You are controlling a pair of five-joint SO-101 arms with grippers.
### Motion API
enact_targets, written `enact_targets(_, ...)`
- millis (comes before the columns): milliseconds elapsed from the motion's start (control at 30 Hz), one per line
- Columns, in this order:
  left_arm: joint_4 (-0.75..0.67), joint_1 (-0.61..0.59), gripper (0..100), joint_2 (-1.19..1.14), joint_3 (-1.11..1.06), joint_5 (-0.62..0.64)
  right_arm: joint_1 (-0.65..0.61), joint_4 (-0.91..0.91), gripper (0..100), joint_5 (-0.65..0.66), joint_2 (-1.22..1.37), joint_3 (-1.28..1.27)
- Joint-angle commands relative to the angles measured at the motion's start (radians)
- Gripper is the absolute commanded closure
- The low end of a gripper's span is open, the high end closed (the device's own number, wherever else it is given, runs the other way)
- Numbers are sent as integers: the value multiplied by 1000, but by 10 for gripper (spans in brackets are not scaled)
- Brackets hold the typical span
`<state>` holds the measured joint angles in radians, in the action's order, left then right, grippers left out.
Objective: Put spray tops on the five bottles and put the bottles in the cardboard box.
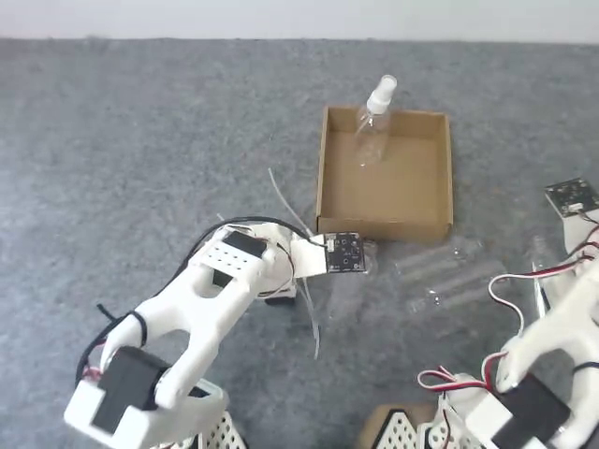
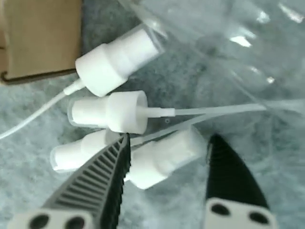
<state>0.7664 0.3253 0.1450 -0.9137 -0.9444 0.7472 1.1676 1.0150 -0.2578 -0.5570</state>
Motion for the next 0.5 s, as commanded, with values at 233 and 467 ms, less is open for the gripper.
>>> enact_targets(233,184,-21,855,-8,111,269,-5,15,654,-14,-7,0)
enact_targets(467,261,-32,855,-8,208,603,-10,5,653,-9,-7,-38)
